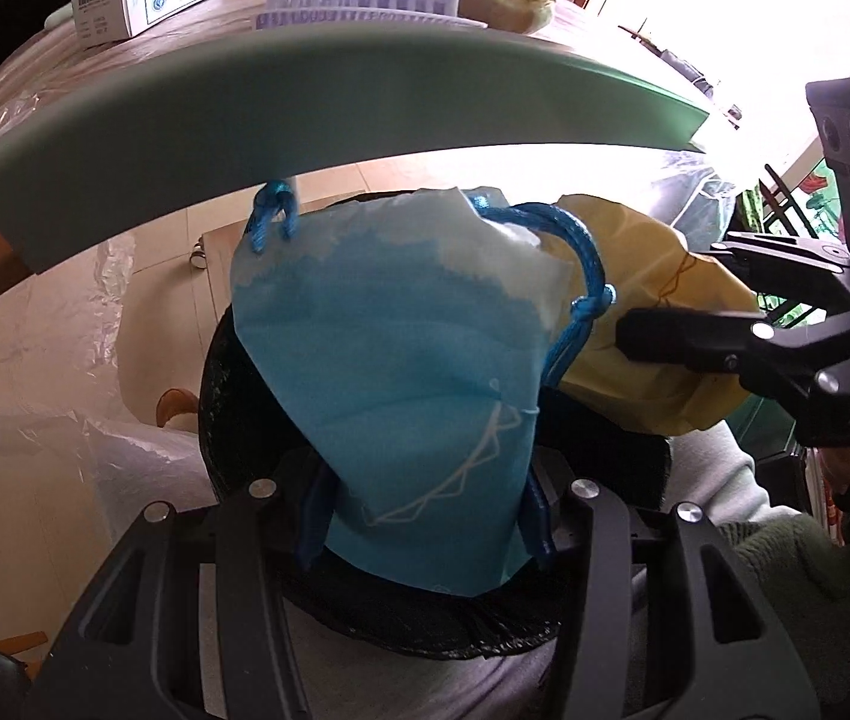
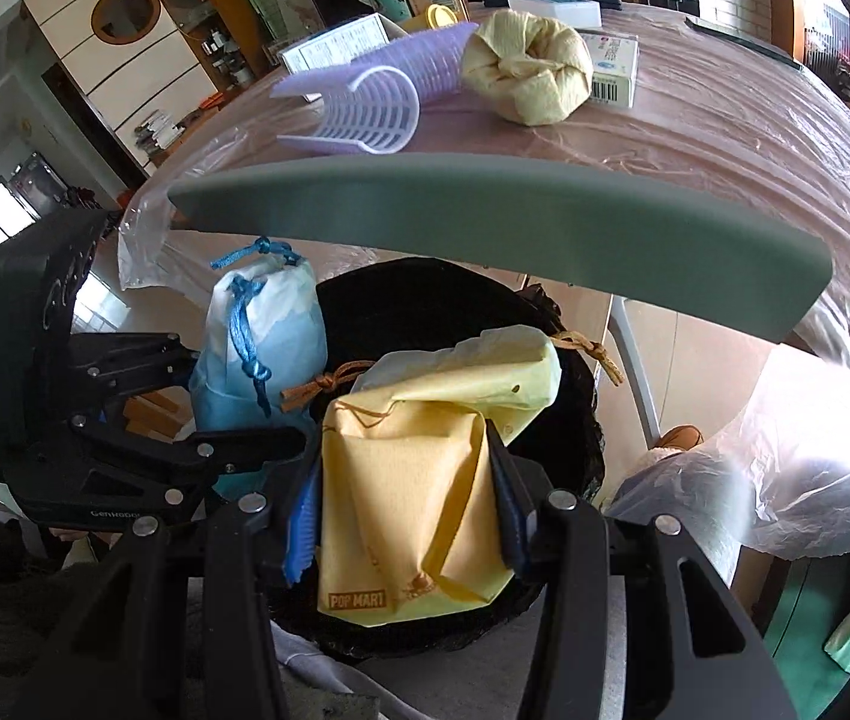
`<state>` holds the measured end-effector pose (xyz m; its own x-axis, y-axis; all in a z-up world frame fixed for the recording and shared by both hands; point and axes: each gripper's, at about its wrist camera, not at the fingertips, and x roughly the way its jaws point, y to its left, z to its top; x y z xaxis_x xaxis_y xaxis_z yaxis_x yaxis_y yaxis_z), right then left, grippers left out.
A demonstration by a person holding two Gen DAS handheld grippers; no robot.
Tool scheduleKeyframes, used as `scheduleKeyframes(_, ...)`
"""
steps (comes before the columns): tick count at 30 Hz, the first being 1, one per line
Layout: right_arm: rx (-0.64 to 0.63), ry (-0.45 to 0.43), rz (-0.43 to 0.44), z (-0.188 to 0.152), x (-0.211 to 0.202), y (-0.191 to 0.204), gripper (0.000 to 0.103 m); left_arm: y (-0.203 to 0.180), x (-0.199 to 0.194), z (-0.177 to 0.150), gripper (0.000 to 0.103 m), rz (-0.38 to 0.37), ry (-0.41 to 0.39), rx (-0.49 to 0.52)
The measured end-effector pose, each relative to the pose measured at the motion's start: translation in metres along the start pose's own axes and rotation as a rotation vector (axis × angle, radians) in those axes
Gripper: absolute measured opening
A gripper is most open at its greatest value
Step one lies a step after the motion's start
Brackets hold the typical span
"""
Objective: Collect trash
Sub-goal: 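Carry the blue bag with the left tool while the right tool carries the yellow bag over the bin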
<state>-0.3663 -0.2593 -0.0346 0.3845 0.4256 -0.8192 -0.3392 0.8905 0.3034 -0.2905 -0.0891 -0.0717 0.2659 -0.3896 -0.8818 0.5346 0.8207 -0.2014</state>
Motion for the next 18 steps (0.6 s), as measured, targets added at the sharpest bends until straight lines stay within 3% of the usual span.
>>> scheduleKeyframes(18,-0.003,0.015,-0.025,0.004,0.013,-0.005,0.047,-0.009,0.003,0.005,0.051,0.041,0.037,0.023)
